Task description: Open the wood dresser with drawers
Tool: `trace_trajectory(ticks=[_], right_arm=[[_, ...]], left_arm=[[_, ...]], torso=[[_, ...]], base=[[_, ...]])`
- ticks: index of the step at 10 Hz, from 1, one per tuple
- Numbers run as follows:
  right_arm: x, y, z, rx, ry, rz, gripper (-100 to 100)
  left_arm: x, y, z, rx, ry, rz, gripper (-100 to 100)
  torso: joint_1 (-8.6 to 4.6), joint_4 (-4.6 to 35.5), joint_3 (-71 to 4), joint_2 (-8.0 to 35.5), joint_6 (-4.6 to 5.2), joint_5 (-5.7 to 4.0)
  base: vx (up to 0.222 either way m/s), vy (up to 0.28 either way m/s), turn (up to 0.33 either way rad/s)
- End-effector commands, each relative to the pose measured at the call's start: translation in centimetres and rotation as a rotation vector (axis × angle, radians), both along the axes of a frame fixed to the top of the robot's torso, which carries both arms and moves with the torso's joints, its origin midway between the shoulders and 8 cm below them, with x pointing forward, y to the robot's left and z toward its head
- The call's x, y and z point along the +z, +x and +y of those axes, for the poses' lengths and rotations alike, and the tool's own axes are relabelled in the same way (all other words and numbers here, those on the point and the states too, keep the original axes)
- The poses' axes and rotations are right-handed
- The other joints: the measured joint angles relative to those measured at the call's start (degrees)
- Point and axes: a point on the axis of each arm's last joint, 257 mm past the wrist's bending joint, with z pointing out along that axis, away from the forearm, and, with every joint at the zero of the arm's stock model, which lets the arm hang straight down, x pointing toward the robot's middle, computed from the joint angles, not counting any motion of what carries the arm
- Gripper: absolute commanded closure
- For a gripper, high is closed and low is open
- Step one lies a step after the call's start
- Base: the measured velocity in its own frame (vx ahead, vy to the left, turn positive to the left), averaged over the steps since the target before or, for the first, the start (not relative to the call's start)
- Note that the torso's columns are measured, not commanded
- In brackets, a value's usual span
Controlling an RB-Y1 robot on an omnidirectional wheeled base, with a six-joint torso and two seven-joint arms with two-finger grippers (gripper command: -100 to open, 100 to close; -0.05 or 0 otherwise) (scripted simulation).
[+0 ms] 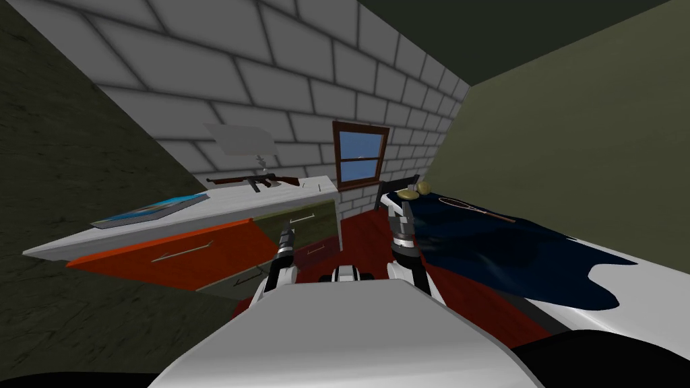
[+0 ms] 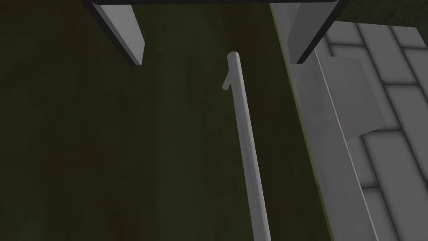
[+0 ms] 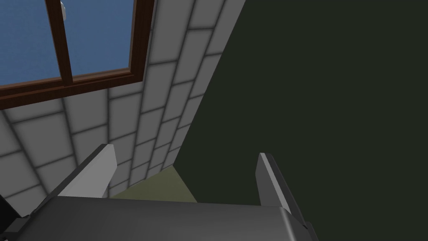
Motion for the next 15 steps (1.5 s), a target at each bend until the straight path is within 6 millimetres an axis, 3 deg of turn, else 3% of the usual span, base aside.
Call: trace_trajectory(ticks=[1, 2, 3, 5, 15], right_arm=[[0.0, 0.0, 0.0, 0.0, 0.0, 0.0, 0], [0.0, 0.0, 0.0, 0.0, 0.0, 0.0, 0], [0.0, 0.0, 0.0, 0.0, 0.0, 0.0, 0], [0.0, 0.0, 0.0, 0.0, 0.0, 0.0, 0], [0.0, 0.0, 0.0, 0.0, 0.0, 0.0, 0]], left_arm=[[1.1, 0.1, 0.3, 0.005, 0.003, 0.0, -100], [0.9, 0.1, 0.2, 0.004, 0.003, -0.002, -100], [0.1, 0.0, 0.0, 0.001, 0.0, 0.0, 100], [1.3, 0.1, 0.0, -0.002, 0.005, -0.012, 100], [1.5, -0.6, -0.3, -0.008, 0.005, -0.002, 100]], torso=[[0.01, 0.0, -0.1, -0.2, 0.01, 0.0], [-0.05, -0.1, -0.2, -0.3, 0.0, -0.01], [-0.16, -0.1, -0.1, -0.1, 0.0, -0.03], [0.01, -0.3, 0.0, -0.1, 0.01, 0.25], [-0.17, -0.2, -0.1, -0.2, 0.09, 0.08]], base=[[0.098, 0.024, -0.03], [0.047, 0.011, -0.006], [-0.047, -0.004, 0.039], [-0.063, -0.016, 0.006], [-0.146, -0.063, 0.009]])
